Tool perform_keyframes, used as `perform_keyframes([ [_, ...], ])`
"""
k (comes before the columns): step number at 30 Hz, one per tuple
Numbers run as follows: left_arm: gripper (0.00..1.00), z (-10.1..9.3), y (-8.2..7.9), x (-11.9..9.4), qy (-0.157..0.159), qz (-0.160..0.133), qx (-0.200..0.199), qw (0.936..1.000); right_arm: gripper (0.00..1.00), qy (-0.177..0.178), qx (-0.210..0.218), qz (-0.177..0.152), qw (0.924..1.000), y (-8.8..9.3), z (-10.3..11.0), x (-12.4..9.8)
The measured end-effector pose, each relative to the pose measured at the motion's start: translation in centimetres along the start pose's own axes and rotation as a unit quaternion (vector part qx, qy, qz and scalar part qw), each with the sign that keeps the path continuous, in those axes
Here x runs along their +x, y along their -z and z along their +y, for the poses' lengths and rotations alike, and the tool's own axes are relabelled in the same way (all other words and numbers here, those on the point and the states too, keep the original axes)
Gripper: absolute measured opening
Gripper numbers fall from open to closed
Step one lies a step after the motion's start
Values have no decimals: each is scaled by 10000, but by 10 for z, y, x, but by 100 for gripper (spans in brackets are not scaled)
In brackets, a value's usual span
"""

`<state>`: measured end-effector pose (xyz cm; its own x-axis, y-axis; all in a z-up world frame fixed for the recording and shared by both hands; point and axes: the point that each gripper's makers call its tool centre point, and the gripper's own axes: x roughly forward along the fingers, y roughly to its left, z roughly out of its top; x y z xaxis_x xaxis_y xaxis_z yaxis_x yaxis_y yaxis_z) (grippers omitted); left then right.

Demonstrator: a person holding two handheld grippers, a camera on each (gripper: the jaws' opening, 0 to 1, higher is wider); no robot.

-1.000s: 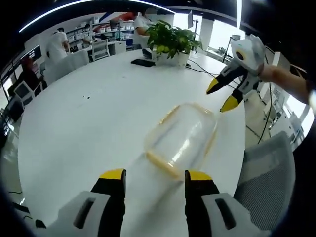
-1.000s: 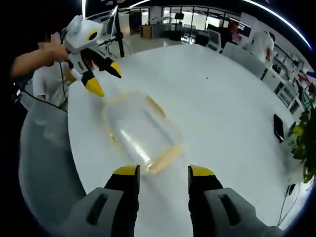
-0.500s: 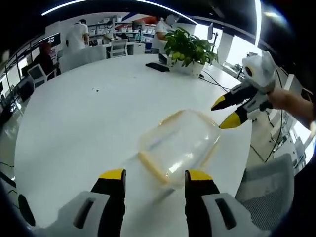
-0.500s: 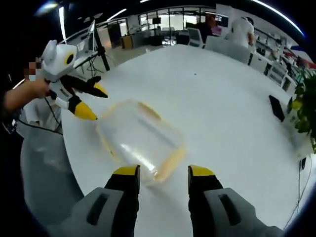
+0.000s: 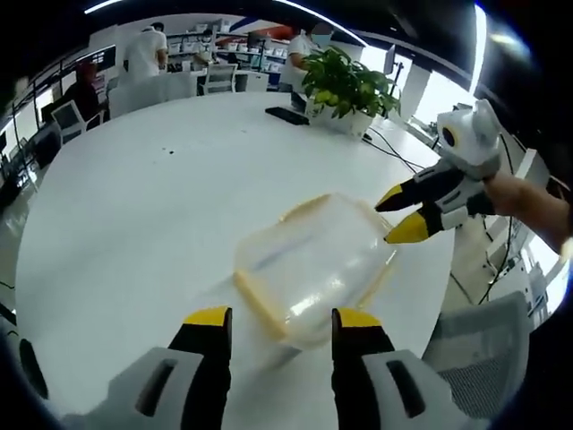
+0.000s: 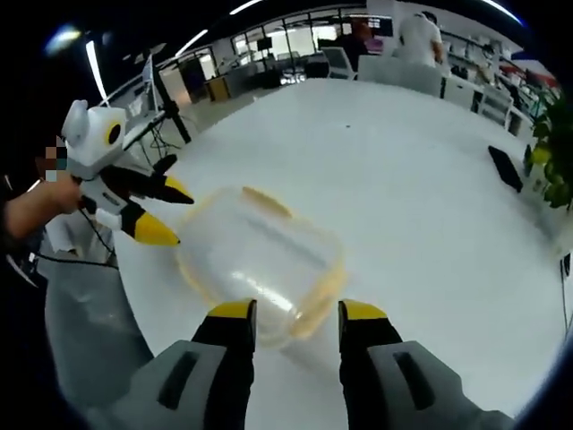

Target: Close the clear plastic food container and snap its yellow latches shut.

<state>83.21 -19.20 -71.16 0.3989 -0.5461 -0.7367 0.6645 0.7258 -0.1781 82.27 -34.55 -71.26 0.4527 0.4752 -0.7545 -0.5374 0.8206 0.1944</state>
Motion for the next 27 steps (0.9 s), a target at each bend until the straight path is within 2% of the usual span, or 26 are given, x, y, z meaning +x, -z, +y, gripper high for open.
perform_keyframes([
  [12, 38, -2, 0, 8, 221, 81, -253, 9994, 36, -185, 216, 39, 9996, 0, 3, 5],
  [16, 35, -7, 0, 10, 355, 119, -404, 9985, 37, -202, 287, 54, 9994, 0, 3, 6],
  [27, 35, -9, 0, 10, 393, 60, -413, 9984, 36, -164, 412, 104, 9990, 0, 4, 8],
])
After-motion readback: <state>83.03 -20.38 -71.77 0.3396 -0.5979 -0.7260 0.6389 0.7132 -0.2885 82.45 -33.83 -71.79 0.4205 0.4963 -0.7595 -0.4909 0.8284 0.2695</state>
